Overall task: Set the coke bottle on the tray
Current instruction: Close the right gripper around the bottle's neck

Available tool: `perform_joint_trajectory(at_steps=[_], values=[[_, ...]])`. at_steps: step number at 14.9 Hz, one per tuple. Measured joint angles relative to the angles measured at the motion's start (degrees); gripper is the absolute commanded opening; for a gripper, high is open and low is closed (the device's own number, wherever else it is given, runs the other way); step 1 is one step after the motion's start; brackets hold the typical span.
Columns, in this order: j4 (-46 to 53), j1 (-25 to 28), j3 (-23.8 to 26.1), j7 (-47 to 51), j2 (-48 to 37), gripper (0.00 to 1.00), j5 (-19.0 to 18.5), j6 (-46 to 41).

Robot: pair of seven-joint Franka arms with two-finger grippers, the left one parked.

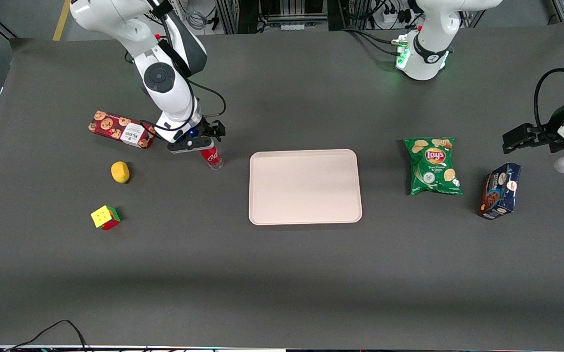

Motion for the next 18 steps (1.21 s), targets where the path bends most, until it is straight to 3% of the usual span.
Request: perform_joint_trajectory(at_steps=[9, 11, 13, 14, 16, 17, 18], values=[[-0.51, -0.03, 0.0, -0.14, 1.38, 1.0, -0.54, 2.23], [-0.52, -0.03, 0.0, -0.14, 1.39, 0.95, -0.54, 2.29], [-0.52, -0.04, 0.0, -0.15, 1.39, 0.76, -0.54, 2.29], [-0.52, -0.04, 0.0, -0.16, 1.39, 0.59, -0.54, 2.29], [-0.52, -0.04, 0.0, -0.17, 1.39, 0.14, -0.55, 2.29], [-0.52, -0.04, 0.0, -0.17, 1.39, 0.0, -0.55, 2.29], [-0.52, -0.04, 0.0, -0.17, 1.39, 0.0, -0.55, 2.29]])
